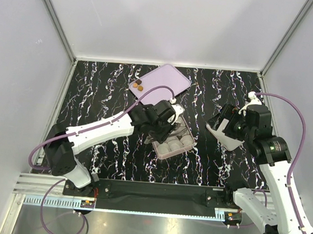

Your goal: Pack the chocolate

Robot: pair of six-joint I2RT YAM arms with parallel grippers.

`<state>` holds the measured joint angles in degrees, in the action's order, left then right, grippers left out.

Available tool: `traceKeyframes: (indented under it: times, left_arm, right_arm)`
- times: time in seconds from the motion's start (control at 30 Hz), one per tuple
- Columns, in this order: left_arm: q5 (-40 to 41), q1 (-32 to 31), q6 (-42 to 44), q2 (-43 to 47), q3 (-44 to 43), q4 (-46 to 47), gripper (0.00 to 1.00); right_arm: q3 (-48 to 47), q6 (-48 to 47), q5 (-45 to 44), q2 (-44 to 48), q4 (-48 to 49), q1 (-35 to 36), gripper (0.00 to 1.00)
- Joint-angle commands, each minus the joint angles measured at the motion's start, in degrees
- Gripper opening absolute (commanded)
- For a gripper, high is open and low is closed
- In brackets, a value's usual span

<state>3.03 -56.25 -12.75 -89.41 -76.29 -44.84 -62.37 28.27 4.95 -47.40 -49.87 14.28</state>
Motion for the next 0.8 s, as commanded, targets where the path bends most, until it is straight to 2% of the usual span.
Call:
traceKeyframes:
  times: [0.0, 0.07, 0.2, 0.3, 0.43, 0.53, 0.63, 0.77]
  left_arm:
    - [4.52, -0.26, -0.52, 0.90, -5.87, -0.25, 0.47]
    - [6.02, -0.18, -0.87, 0.81, -7.46, -1.12, 0.50]
    - [9.36, 0.09, -0.96, -0.41, -13.43, -4.46, 0.51]
    - [11.56, 3.15, -1.31, -1.21, -16.33, -5.26, 0.50]
    - [11.74, 14.20, -4.03, -2.52, -18.54, -6.40, 0.50]
    - [12.88, 20.19, -4.39, -4.11, -18.28, -5.00, 0.50]
    - [13.06, 24.59, -3.42, -6.65, -17.93, -3.33, 0.50]
    - [9.02, 29.26, -2.89, -10.52, -17.67, -0.52, 0.52]
  right_arm:
    - [-2.32, -1.03, -1.61, 0.38, -0.06, -0.13, 1.00]
    - [-2.41, -1.03, -1.52, 0.38, 0.03, -0.05, 1.00]
    - [-2.76, -1.03, -1.44, 0.46, -0.06, -0.05, 1.00]
    - [-2.85, -0.94, -1.00, 0.29, 0.03, -0.13, 1.00]
    - [-2.58, -0.68, -0.38, 0.37, 0.65, -0.05, 1.00]
    - [-1.88, -0.32, 0.41, 0.55, 1.35, -0.13, 1.00]
    - [-1.18, 0.03, 1.29, 0.38, 2.31, -0.13, 1.00]
    - [-0.91, -0.41, 1.20, -0.15, 2.67, -0.05, 1.00]
